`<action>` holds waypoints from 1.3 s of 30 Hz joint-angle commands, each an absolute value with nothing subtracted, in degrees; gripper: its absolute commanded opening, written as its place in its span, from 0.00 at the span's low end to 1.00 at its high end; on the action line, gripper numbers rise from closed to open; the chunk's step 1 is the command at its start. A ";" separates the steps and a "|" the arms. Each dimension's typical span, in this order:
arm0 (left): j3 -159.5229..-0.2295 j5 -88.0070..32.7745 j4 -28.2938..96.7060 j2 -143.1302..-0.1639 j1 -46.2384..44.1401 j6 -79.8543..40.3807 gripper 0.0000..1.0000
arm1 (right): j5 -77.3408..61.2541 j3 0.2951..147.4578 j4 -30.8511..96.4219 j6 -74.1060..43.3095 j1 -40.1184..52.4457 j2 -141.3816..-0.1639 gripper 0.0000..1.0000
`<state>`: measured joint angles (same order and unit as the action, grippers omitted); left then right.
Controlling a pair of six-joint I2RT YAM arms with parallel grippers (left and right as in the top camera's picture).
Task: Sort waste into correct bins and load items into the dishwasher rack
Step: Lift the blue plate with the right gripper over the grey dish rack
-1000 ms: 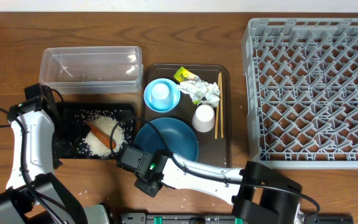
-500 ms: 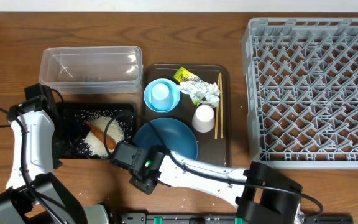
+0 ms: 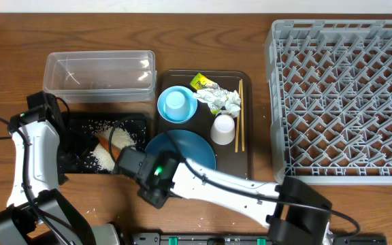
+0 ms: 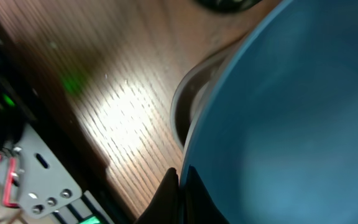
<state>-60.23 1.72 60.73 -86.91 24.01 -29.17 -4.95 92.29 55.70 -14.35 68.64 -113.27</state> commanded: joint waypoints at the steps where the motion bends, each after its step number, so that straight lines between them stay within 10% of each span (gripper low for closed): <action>1: -60.18 2.20 61.01 -86.98 24.32 -29.45 0.99 | -6.50 95.55 56.86 -15.84 65.65 -108.60 0.01; 20: -60.18 2.20 61.01 -86.98 24.32 -29.45 0.99 | -32.32 96.23 56.55 -4.54 31.24 -81.82 0.01; 39: -60.18 2.20 61.01 -86.98 24.32 -29.45 0.99 | -56.99 96.03 57.93 14.00 -12.10 -90.04 0.01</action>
<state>-60.23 1.72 60.73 -86.91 24.01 -29.17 -49.74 95.15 58.74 9.61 -7.77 -87.90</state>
